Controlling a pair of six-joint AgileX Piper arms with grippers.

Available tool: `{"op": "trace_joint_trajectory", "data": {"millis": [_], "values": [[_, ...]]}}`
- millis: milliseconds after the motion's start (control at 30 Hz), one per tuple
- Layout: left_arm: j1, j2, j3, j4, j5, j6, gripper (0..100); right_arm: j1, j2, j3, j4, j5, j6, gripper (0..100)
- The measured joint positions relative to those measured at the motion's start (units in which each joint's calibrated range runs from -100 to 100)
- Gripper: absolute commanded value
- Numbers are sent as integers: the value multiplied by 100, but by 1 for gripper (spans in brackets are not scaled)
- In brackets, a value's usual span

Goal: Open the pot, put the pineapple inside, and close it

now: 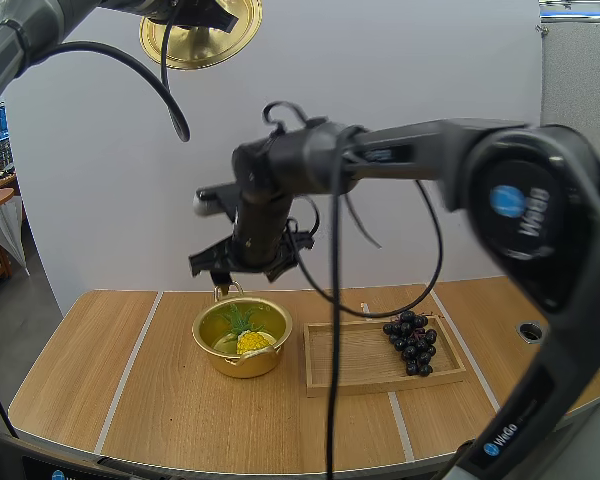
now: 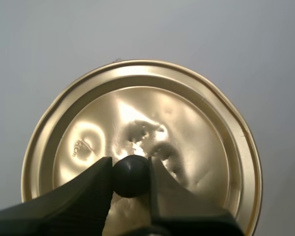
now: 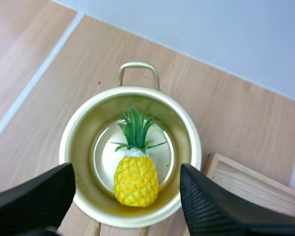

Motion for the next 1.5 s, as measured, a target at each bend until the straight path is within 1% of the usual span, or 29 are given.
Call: {"op": "trace_joint_trajectory", "data": {"millis": [133,433,667,700,733,767,800,867,900,1033,1067,1100,1200,1500], "values": [[0,0,0,0,0,0,0,0,-625,111,0,244,-107,100],[0,0,0,0,0,0,0,0,-2336,911,75,731,-394,100],[0,0,0,0,0,0,0,0,-3243,1279,42,1405,-410,100],[0,0,0,0,0,0,0,0,-3340,1330,33,1489,-410,95],[0,0,0,0,0,0,0,0,-3427,1351,19,1566,-418,80],[0,0,0,0,0,0,0,0,-3493,1380,20,1636,-418,67],[0,0,0,0,0,0,0,0,-3525,1381,20,1656,-418,51],[0,0,0,0,0,0,0,0,-3674,1456,56,1804,-431,33],[0,0,0,0,0,0,0,0,-3723,1507,132,1884,-431,29],[0,0,0,0,0,0,0,0,-3900,1639,294,2026,-442,28],[0,0,0,0,0,0,0,0,-3933,1652,306,2065,-442,26],[0,0,0,0,0,0,0,0,-3948,1667,321,2125,-442,22],[0,0,0,0,0,0,0,0,-3992,1667,318,2382,-395,0],[0,0,0,0,0,0,0,0,-4007,1667,318,2644,-267,0]]}}
